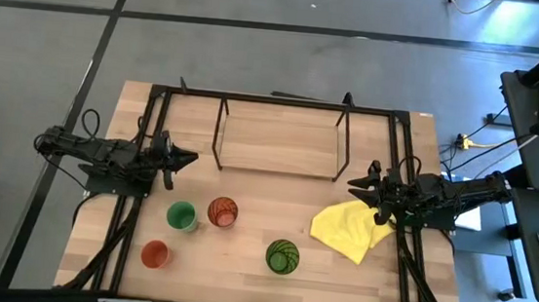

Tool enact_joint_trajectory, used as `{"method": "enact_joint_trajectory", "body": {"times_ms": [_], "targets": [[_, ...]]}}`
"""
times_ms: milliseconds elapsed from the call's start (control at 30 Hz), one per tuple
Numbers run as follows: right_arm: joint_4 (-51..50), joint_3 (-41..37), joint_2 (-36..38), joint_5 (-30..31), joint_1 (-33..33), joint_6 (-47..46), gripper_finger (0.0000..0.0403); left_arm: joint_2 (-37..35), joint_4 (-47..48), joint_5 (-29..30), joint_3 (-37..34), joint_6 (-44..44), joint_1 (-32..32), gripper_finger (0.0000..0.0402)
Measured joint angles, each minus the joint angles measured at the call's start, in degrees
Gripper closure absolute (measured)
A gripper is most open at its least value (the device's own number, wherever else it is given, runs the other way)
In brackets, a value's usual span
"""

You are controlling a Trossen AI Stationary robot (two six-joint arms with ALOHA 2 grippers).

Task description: Stack small to large cups/mugs on shelf

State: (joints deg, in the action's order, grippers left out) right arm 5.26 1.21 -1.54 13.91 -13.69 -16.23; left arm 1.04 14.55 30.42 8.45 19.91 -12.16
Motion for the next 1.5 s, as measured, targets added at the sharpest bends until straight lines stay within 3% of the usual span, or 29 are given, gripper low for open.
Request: {"method": "enact_joint_trajectory", "body": {"times_ms": [467, 633, 767, 900, 1100, 1233, 1333, 1400, 1500], "targets": [[1.7, 0.0, 0.0, 0.0, 0.0, 1.0, 0.0279, 0.0, 0.0, 0.0, 0.0, 0.0, 0.0, 0.0372], [13.9, 0.0, 0.0, 1.0, 0.0, 1.4, 0.0279, 0.0, 0.0, 0.0, 0.0, 0.0, 0.0, 0.0372], [24.9, 0.0, 0.0, 1.0, 0.0, 11.0, 0.0279, 0.0, 0.0, 0.0, 0.0, 0.0, 0.0, 0.0372], [27.6, 0.0, 0.0, 1.1, 0.0, 15.1, 0.0279, 0.0, 0.0, 0.0, 0.0, 0.0, 0.0, 0.0372], [27.8, 0.0, 0.0, 1.1, 0.0, 12.2, 0.0279, 0.0, 0.0, 0.0, 0.0, 0.0, 0.0, 0.0372], [38.3, 0.0, 0.0, 4.6, 0.0, 12.6, 0.0279, 0.0, 0.0, 0.0, 0.0, 0.0, 0.0, 0.0372], [45.8, 0.2, 0.0, 6.0, 0.0, 3.2, 0.0279, 0.0, 0.0, 0.0, 0.0, 0.0, 0.0, 0.0372], [45.0, 2.2, -0.4, 11.4, 0.2, -0.3, 0.0279, 0.0, 0.0, 0.0, 0.0, 0.0, 0.0, 0.0372], [30.2, 9.8, -1.7, 6.7, 0.2, 8.5, 0.0279, 0.0, 0.0, 0.0, 0.0, 0.0, 0.0, 0.0372]]}}
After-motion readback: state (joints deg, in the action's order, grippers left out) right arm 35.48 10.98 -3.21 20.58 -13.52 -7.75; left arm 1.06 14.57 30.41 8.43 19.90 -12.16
